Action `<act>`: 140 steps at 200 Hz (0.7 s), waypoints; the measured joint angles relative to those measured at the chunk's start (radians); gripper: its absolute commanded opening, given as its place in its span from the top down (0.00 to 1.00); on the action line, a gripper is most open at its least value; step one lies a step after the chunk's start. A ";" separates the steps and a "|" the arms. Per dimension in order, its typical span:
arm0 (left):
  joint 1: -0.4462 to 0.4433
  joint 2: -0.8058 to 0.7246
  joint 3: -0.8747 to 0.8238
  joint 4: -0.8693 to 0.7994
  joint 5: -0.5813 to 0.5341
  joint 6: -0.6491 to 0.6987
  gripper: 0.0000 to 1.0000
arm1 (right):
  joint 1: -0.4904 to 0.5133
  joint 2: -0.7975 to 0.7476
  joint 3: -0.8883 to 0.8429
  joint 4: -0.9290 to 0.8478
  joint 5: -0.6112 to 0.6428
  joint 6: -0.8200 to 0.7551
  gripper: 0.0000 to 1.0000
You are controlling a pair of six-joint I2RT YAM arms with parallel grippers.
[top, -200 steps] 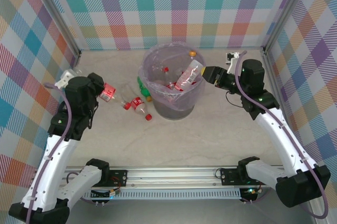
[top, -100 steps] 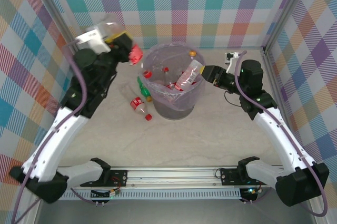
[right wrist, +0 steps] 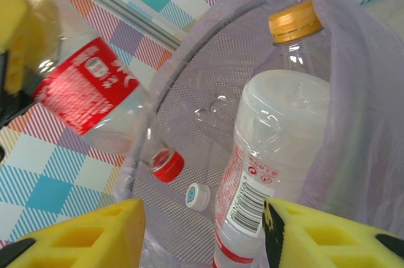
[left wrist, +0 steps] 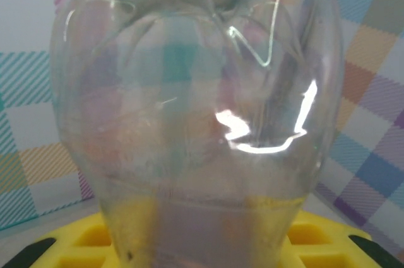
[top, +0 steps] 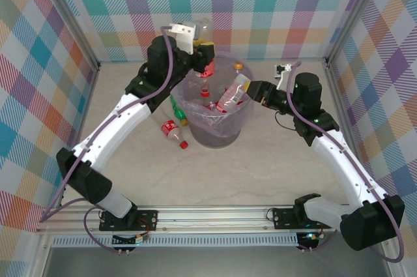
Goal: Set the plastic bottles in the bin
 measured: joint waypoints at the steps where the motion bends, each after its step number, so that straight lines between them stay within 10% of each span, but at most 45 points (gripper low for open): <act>1: 0.000 0.003 0.004 -0.004 0.001 0.002 0.89 | 0.000 0.000 0.000 0.000 0.000 0.000 0.47; 140: -0.001 0.303 0.206 -0.359 0.122 0.111 0.85 | 0.000 0.028 0.008 -0.034 -0.007 -0.061 0.46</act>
